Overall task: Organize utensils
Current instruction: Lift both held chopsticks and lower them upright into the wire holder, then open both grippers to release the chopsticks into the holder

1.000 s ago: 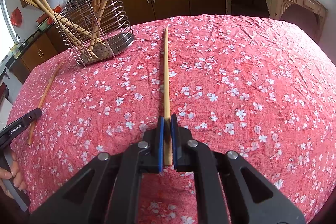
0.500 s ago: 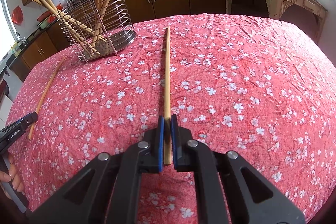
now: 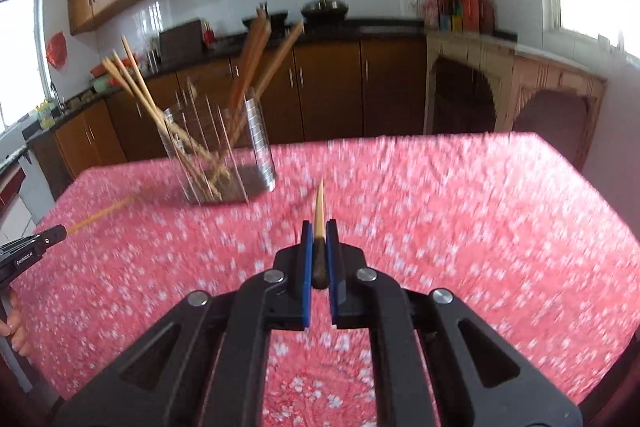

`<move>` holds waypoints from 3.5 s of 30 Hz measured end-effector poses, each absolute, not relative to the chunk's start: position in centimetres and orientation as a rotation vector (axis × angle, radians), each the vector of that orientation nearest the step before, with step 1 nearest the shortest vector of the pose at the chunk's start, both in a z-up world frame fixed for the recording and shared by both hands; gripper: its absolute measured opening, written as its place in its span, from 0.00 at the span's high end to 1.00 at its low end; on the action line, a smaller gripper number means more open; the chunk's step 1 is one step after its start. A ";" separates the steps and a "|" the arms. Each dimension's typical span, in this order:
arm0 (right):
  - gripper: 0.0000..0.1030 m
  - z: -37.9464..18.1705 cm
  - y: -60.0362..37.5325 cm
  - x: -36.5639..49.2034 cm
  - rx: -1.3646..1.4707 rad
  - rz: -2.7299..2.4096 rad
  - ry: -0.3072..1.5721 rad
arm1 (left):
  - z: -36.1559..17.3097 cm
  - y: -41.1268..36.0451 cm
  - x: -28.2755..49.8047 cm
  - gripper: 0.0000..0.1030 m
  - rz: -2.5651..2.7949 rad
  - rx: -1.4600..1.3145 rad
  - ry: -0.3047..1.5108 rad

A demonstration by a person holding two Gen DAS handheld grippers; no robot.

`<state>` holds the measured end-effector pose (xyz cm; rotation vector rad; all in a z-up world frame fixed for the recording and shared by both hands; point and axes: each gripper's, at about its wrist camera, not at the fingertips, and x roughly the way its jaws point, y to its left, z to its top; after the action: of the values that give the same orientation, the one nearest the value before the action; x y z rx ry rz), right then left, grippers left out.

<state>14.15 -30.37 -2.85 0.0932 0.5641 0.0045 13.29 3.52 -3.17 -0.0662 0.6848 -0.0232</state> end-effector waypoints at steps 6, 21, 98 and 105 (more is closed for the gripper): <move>0.93 1.9 -31.6 14.0 0.121 0.030 0.447 | 1.5 4.4 13.3 0.94 -0.042 -0.102 0.556; 0.93 6.2 -32.4 16.8 0.189 0.058 0.379 | 5.8 6.1 15.5 0.94 -0.026 -0.125 0.450; 0.86 6.5 -27.3 31.9 0.302 0.231 0.443 | 7.3 -2.5 27.0 0.93 -0.081 -0.267 0.400; 0.70 7.1 -28.2 30.6 0.299 0.193 0.416 | 7.9 -1.8 26.2 0.86 -0.063 -0.282 0.396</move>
<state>30.60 -28.15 7.10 0.2994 0.4163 0.1932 26.18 -1.78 7.89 -0.2821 0.3958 -0.0634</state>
